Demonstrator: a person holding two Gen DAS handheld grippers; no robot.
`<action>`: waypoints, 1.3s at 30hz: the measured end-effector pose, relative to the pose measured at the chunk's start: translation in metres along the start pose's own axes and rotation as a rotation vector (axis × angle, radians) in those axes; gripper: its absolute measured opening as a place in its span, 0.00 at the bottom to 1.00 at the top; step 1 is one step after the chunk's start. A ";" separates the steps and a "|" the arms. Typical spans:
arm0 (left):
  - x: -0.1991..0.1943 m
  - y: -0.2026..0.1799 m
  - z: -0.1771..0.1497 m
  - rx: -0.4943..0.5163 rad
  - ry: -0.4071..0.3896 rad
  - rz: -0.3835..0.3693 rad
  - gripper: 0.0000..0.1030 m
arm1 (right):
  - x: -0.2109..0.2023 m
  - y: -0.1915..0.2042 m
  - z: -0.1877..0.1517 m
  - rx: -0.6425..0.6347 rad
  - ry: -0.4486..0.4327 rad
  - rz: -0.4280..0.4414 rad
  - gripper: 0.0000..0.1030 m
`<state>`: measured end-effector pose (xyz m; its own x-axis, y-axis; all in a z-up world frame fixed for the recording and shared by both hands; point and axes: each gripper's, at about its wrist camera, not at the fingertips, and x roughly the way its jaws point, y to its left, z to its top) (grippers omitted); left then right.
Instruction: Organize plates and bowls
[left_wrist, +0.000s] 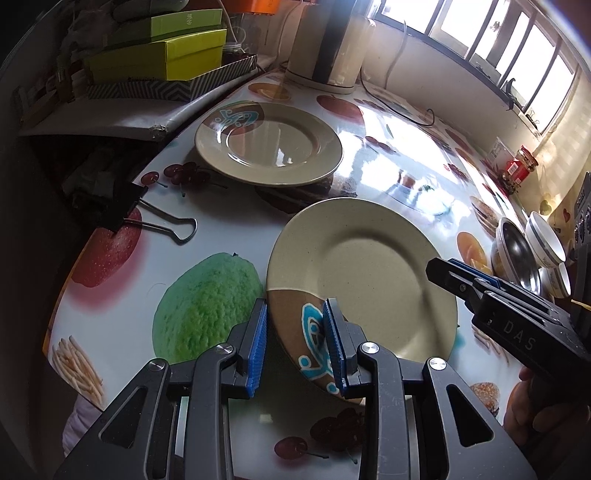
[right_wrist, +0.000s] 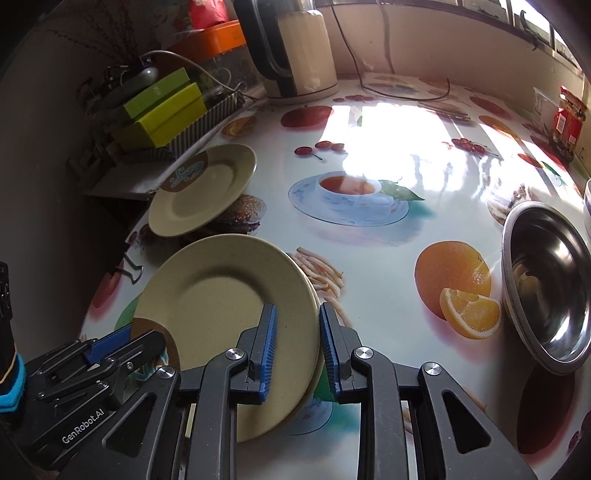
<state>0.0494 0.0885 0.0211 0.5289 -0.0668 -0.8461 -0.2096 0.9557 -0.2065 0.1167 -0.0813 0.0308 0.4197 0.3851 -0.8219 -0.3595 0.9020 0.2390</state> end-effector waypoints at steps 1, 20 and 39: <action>0.000 0.000 0.000 -0.001 0.001 -0.001 0.30 | 0.000 0.000 0.000 0.003 -0.001 0.002 0.23; -0.007 0.010 0.008 -0.014 -0.023 -0.029 0.38 | -0.006 0.003 0.010 -0.005 -0.026 -0.004 0.34; -0.002 0.065 0.067 -0.106 -0.068 -0.002 0.39 | 0.013 0.019 0.075 -0.056 -0.037 0.037 0.52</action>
<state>0.0895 0.1703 0.0423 0.5828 -0.0456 -0.8113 -0.2925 0.9197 -0.2618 0.1782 -0.0446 0.0633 0.4353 0.4256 -0.7933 -0.4208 0.8752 0.2386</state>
